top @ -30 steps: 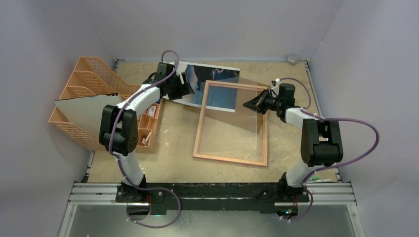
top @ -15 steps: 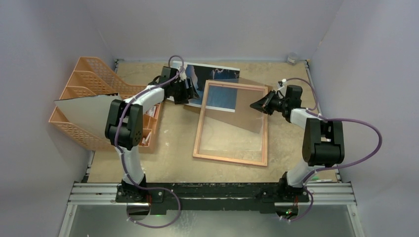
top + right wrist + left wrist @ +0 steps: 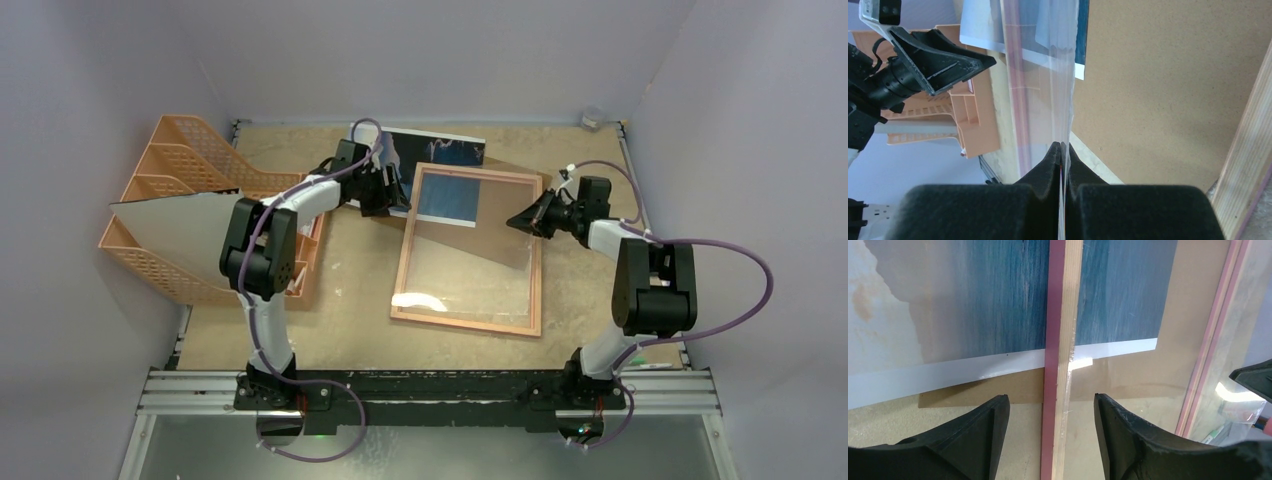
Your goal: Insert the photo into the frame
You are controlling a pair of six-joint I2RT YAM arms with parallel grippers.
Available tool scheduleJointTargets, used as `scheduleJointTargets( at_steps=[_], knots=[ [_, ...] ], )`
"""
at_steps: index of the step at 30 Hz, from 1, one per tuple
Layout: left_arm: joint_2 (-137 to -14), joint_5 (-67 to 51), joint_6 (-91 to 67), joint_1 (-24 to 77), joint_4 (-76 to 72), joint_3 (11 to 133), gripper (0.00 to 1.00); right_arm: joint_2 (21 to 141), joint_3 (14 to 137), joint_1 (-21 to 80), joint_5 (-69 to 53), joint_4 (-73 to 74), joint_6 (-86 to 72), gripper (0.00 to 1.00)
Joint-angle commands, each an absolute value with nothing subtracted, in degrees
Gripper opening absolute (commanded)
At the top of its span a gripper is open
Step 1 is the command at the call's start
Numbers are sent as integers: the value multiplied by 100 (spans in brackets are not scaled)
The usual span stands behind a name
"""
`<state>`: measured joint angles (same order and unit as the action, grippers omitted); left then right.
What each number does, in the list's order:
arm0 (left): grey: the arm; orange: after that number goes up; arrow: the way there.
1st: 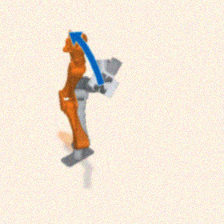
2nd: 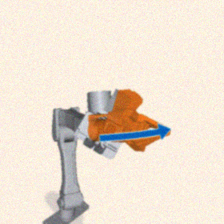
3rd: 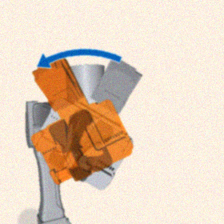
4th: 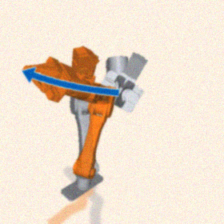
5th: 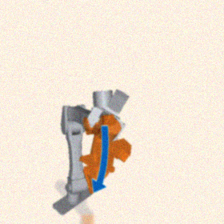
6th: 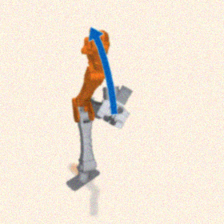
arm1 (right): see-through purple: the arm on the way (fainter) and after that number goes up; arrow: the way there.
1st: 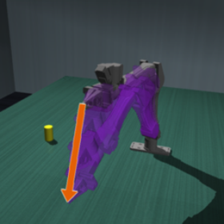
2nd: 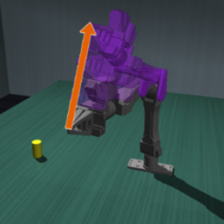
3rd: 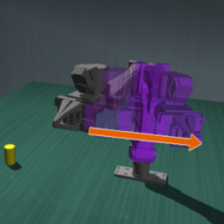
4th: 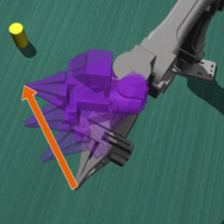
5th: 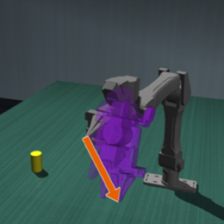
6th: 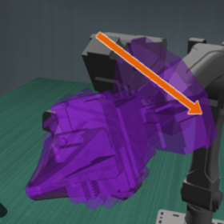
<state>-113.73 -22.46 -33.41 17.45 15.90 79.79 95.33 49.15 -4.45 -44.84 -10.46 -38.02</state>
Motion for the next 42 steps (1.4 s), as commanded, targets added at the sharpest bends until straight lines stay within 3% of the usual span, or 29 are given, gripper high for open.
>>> scheduleJointTargets(
  at_steps=[1,11,33,42],
  knots=[
    [-11529,-2399,-3241,1822,1471,8166,64,9628,5057,-517,-4700,-743,-3356,0],
    [-11884,-2352,-3046,2018,1695,8389,62,10116,5420,-525,-4762,-571,-2827,0],
    [-11975,-1721,-2771,2232,2018,8473,45,10355,5467,-532,-4147,-567,-2618,0],
    [-12051,-1458,-2716,2307,2202,8543,45,10389,5405,-527,-4087,-663,-2644,0]
  ],
)
